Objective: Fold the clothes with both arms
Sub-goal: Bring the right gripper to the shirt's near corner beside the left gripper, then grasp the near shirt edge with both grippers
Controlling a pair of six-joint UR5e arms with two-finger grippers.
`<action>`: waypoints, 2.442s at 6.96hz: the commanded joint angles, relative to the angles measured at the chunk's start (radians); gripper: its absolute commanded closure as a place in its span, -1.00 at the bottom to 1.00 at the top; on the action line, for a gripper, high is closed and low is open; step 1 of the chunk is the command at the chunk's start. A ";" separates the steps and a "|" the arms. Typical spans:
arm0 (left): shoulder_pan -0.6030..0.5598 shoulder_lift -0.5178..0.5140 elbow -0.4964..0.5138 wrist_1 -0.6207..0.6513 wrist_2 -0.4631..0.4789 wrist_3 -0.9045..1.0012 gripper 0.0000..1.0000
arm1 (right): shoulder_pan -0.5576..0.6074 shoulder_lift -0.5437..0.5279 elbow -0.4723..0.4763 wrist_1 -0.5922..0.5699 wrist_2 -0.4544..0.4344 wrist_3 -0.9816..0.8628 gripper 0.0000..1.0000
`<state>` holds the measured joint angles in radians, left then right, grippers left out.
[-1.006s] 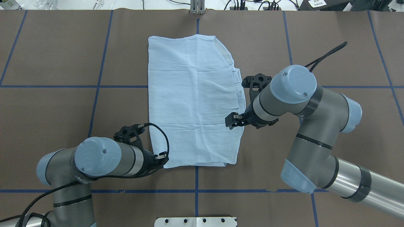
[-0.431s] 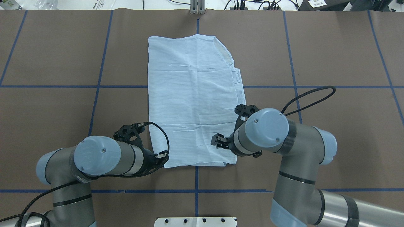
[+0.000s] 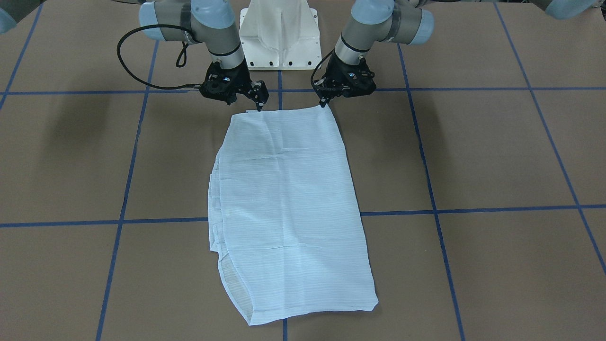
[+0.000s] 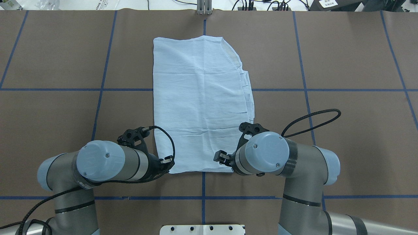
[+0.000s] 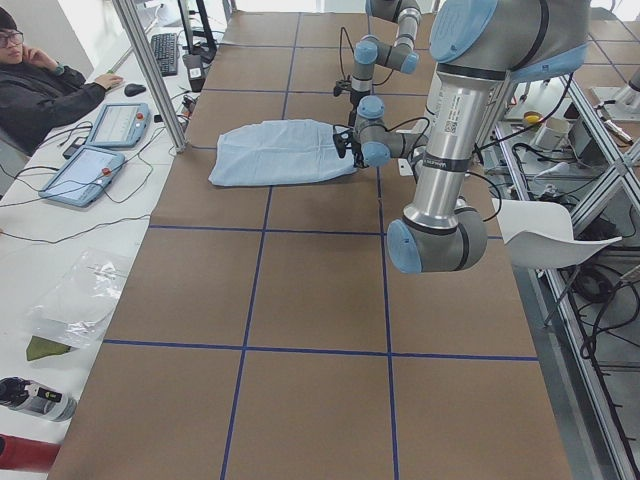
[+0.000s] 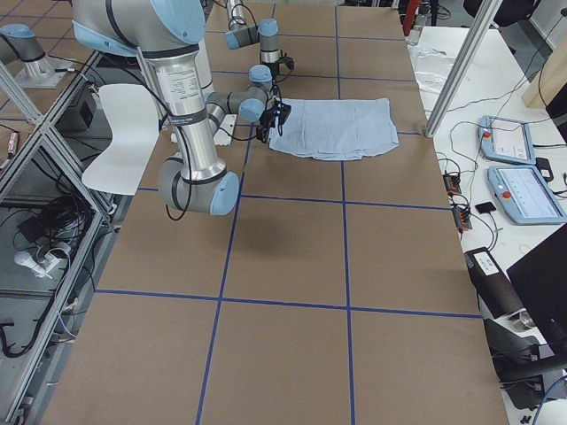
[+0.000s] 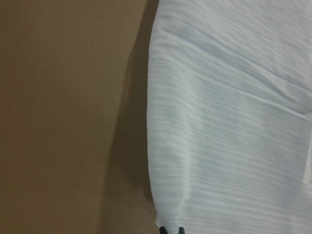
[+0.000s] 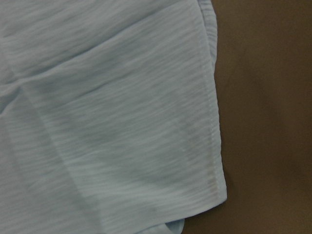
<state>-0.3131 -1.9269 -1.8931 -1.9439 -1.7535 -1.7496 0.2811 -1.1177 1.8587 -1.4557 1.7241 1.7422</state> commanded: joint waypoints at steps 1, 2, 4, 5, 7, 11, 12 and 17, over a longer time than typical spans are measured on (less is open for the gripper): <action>-0.004 0.000 0.002 0.000 0.000 0.002 1.00 | -0.002 0.004 -0.010 -0.002 -0.024 0.052 -0.99; -0.004 0.000 0.003 -0.001 0.000 0.005 1.00 | -0.003 0.004 -0.012 -0.003 -0.041 0.130 -0.99; -0.004 0.000 0.002 0.000 0.000 0.005 1.00 | -0.005 0.056 -0.093 -0.011 -0.060 0.233 -0.99; -0.006 0.000 0.002 0.000 0.000 0.005 1.00 | -0.003 0.053 -0.092 -0.015 -0.058 0.237 -0.99; -0.011 0.000 0.003 0.000 0.000 0.007 1.00 | -0.006 0.058 -0.067 -0.078 -0.054 0.243 -0.99; -0.014 0.002 0.006 0.000 0.000 0.007 1.00 | -0.025 0.055 -0.075 -0.081 -0.058 0.241 -0.98; -0.014 0.002 0.008 -0.001 0.000 0.007 1.00 | -0.026 0.055 -0.076 -0.081 -0.058 0.243 -0.98; -0.015 0.002 0.011 -0.001 0.000 0.007 1.00 | -0.026 0.058 -0.066 -0.081 -0.055 0.241 -0.05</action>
<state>-0.3282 -1.9251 -1.8827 -1.9451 -1.7533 -1.7426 0.2538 -1.0610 1.7894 -1.5370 1.6677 1.9835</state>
